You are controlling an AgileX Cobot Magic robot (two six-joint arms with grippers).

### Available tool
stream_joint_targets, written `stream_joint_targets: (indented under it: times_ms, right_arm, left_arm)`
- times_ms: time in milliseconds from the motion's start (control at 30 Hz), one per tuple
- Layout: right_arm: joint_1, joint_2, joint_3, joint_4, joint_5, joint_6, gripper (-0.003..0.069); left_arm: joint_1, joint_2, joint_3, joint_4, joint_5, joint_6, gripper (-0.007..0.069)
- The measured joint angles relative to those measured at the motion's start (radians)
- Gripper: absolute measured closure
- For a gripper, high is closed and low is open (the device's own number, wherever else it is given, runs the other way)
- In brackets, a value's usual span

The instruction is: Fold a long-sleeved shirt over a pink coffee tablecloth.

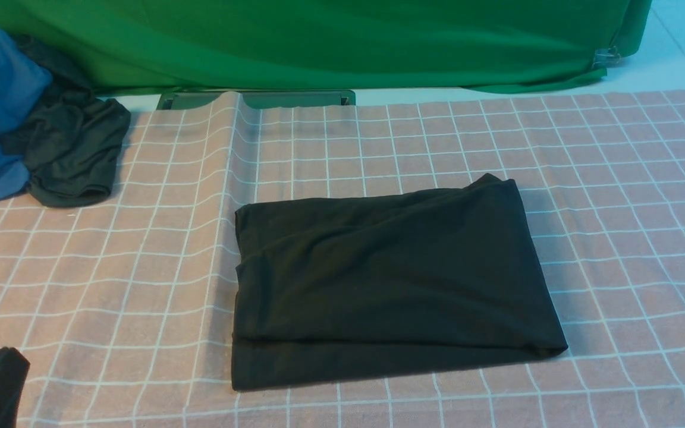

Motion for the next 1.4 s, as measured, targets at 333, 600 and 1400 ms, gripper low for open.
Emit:
stream_joint_targets:
  times_ms: [333,600,1400]
  right_arm:
    - [0.0,0.0,0.0,0.0,0.0,-0.001,0.0421]
    - [0.0,0.0,0.0,0.0,0.0,0.001,0.0421]
    - [-0.39,-0.001,0.318,-0.008,0.36,-0.163,0.0421]
  left_arm:
    - [0.0,0.0,0.0,0.0,0.008,0.0,0.0618]
    - [0.0,0.0,0.0,0.014,0.009,0.0,0.0618]
    - [0.0,0.0,0.0,0.015,0.01,0.0,0.0618]
